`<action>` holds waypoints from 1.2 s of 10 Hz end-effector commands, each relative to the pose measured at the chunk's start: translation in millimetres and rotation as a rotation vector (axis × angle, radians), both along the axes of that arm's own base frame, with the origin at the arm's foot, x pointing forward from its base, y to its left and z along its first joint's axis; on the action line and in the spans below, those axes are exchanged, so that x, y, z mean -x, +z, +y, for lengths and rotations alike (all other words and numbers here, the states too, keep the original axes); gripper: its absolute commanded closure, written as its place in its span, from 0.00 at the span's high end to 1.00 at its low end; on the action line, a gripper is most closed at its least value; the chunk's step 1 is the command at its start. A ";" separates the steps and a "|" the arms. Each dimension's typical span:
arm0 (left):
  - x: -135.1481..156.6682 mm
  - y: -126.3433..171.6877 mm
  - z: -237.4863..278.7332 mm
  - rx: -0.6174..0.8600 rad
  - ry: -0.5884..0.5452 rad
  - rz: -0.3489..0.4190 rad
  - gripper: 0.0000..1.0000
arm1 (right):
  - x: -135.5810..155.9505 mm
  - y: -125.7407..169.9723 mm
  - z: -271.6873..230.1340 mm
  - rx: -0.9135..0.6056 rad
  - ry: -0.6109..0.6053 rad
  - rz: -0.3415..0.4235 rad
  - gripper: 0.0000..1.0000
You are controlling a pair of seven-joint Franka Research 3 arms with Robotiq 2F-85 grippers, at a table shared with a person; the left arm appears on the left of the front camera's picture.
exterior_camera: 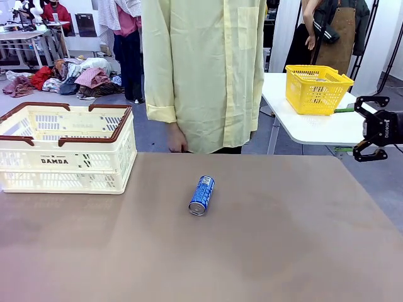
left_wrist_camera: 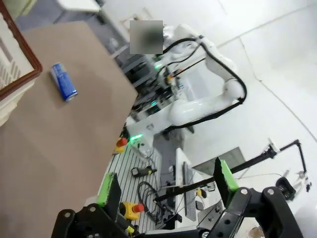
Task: Place the drinks into the Shopping basket.
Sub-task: Pick up one drink and place it into the Shopping basket.
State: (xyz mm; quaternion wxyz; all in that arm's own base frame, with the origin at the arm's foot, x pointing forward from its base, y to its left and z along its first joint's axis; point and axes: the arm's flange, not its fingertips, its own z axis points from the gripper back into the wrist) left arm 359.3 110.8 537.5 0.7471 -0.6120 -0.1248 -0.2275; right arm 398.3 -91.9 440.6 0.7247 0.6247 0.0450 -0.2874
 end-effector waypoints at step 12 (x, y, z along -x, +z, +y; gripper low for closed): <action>-44.9 -91.8 -469.9 -1.156 0.287 -0.161 1.00 | 0.4 3.1 -1.7 0.003 0.012 0.000 1.00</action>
